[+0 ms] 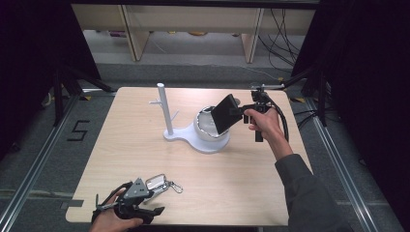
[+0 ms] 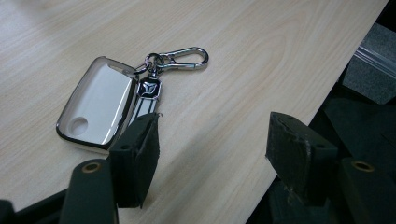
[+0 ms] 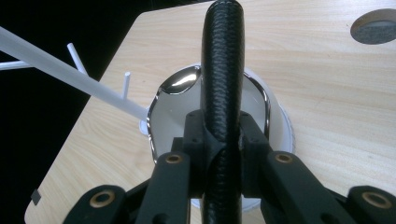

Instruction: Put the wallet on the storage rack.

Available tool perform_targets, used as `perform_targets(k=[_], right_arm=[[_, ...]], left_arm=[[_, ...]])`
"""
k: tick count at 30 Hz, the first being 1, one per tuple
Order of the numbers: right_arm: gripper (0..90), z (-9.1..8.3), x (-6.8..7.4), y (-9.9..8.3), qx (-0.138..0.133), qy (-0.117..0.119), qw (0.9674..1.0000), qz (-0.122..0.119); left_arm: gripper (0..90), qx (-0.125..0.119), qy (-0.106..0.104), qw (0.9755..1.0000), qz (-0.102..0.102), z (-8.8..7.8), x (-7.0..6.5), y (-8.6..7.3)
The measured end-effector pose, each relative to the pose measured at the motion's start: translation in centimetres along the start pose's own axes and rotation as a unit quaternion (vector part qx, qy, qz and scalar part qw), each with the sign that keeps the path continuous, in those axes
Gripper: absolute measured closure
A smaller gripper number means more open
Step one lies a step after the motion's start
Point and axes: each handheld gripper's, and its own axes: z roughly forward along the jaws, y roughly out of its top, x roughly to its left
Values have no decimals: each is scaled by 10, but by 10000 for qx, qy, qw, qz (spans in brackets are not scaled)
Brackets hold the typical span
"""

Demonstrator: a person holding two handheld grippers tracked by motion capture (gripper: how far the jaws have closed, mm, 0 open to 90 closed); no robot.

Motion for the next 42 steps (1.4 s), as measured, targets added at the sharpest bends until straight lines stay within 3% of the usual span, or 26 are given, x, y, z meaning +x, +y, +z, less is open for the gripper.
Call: perform_targets(k=[7, 8, 9, 10, 11, 14, 15, 18, 22, 23, 24, 29, 30, 31, 32, 36, 39, 40, 42], right_arm=[[775, 12, 0, 0, 26, -118, 9999, 4], [774, 13, 0, 0, 45, -92, 9999, 38], [774, 14, 3, -1, 118, -53, 9996, 231], [774, 14, 3, -1, 118, -53, 9996, 231], [774, 17, 0, -1, 36, -116, 9999, -7], [774, 20, 1, -1, 72, -121, 9999, -7], [774, 21, 4, -1, 144, -105, 9996, 227], [773, 27, 2, -1, 123, -144, 9998, -40], [771, 34, 3, -2, 181, -216, 9996, -57], [771, 35, 5, -3, 256, -187, 9994, 147], [769, 40, 2, -3, 206, -228, 9995, -82], [762, 46, 3, -5, 248, -228, 9994, -109], [753, 49, 2, -7, 237, -249, 9994, -91], [750, 50, 4, -7, 282, -172, 9994, 141], [747, 50, 4, -7, 287, -183, 9993, 165], [724, 50, 2, -7, 284, -186, 9994, 89], [658, 48, 3, -6, 297, -270, 9992, 61], [638, 47, -1, -5, 257, -402, 9987, -204], [623, 43, -2, -3, 257, -497, 9982, -200]], left_arm=[[343, 19, -12, 10000, 37, 1, 0, 0], [343, 19, -12, 10000, 37, 1, 0, 0], [343, 20, -14, 10000, 29, 1, 0, 0], [343, 20, -14, 10000, 29, 1, 0, 0], [344, 28, -15, 10000, 32, 1, 0, 0], [343, 7, -76, 10000, 24, 1, 0, -1], [343, 18, -69, 10000, 5, 1, 0, -1], [343, 35, -27, 10000, -9, 2, 1, -1], [343, 15, -77, 10000, -38, 2, 0, -2], [343, -3, -80, 10000, -34, 3, 0, -2], [343, -34, -72, 10000, -59, 3, -1, -2], [343, 31, -26, 10000, -6, 1, 1, -2], [343, 32, -29, 10000, -5, 2, 1, -2], [343, 34, -32, 10000, 11, 2, 1, -2], [343, 34, -32, 10000, 11, 2, 1, -2], [342, 28, -80, 10000, -38, 3, 0, -3], [341, 53, -78, 10000, 0, 3, 0, -3], [341, 53, -81, 10000, -4, 3, 0, -3], [340, 56, -87, 9999, 10, 4, 0, -3]])
